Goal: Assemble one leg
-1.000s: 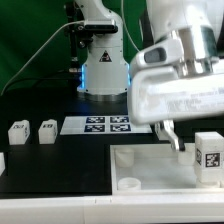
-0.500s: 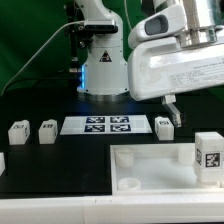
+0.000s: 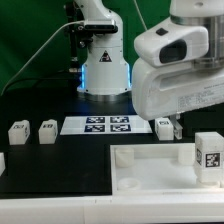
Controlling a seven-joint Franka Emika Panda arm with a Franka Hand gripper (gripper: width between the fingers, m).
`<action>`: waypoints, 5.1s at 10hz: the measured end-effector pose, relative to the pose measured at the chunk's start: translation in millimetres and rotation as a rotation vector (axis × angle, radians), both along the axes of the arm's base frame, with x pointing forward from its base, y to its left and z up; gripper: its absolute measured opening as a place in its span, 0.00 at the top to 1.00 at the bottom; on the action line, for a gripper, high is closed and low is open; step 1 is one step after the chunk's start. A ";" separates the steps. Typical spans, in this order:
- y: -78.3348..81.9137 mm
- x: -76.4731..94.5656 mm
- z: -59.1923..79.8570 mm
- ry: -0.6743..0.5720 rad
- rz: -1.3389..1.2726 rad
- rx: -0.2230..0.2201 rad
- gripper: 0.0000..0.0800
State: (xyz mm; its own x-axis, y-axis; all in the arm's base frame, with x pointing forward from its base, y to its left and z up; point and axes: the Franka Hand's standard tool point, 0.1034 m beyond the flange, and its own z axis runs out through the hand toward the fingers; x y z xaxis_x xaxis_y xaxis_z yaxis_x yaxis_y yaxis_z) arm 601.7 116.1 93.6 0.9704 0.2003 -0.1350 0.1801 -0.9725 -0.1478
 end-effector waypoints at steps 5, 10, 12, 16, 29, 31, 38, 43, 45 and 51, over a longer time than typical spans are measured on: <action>6.4 20.0 2.5 -0.108 0.002 0.004 0.19; 2.7 22.5 -18.4 -0.210 0.023 0.003 0.19; 0.9 16.4 -24.0 -0.188 0.021 0.002 0.19; 0.5 15.9 -24.6 -0.185 0.021 0.002 0.43; -2.9 24.0 -24.6 -0.071 -0.965 0.084 0.63; -1.7 23.9 -24.6 -0.029 -1.146 0.074 0.63; 2.8 23.2 -28.7 0.075 -1.827 0.171 0.63; 8.0 17.7 -27.2 0.039 -1.434 0.082 0.20; 11.1 18.0 -23.2 0.010 -1.140 0.016 0.19; 6.3 24.8 -20.7 -0.163 -0.451 0.002 0.19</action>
Offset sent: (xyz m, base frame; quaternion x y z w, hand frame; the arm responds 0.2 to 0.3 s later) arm 0.0165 0.0096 0.0014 -0.0200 0.0707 -0.0306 0.9968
